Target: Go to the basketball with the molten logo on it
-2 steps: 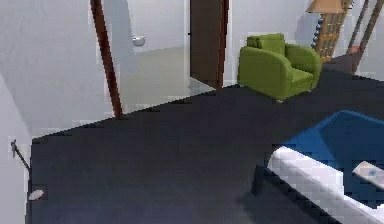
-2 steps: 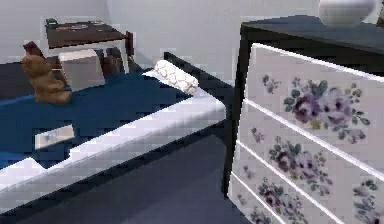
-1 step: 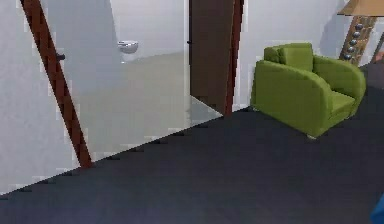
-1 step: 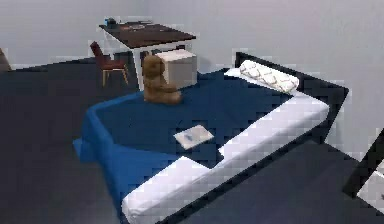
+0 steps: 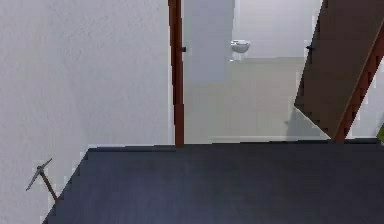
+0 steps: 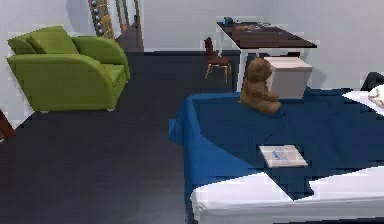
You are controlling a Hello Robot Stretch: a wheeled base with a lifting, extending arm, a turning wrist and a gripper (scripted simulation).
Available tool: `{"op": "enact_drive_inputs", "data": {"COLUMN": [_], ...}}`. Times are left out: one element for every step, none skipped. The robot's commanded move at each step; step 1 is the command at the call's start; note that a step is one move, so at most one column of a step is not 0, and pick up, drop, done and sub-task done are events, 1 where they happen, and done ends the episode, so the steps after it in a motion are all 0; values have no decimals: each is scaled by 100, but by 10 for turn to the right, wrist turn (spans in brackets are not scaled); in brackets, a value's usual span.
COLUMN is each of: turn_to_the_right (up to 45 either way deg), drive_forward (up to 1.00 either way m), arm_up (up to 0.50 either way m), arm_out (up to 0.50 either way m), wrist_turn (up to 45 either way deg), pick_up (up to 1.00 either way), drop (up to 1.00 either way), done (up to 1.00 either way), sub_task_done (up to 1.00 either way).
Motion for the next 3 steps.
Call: {"op": "enact_drive_inputs", "data": {"turn_to_the_right": [0,420,0], "drive_forward": [5,0,45], "arm_up": [0,0,0], "arm_out": [0,0,0], "wrist_turn": [0,0,0], "pick_up": [0,0,0], "drop": [0,0,0], "done": [0,0,0], "sub_task_done": [0,0,0]}}
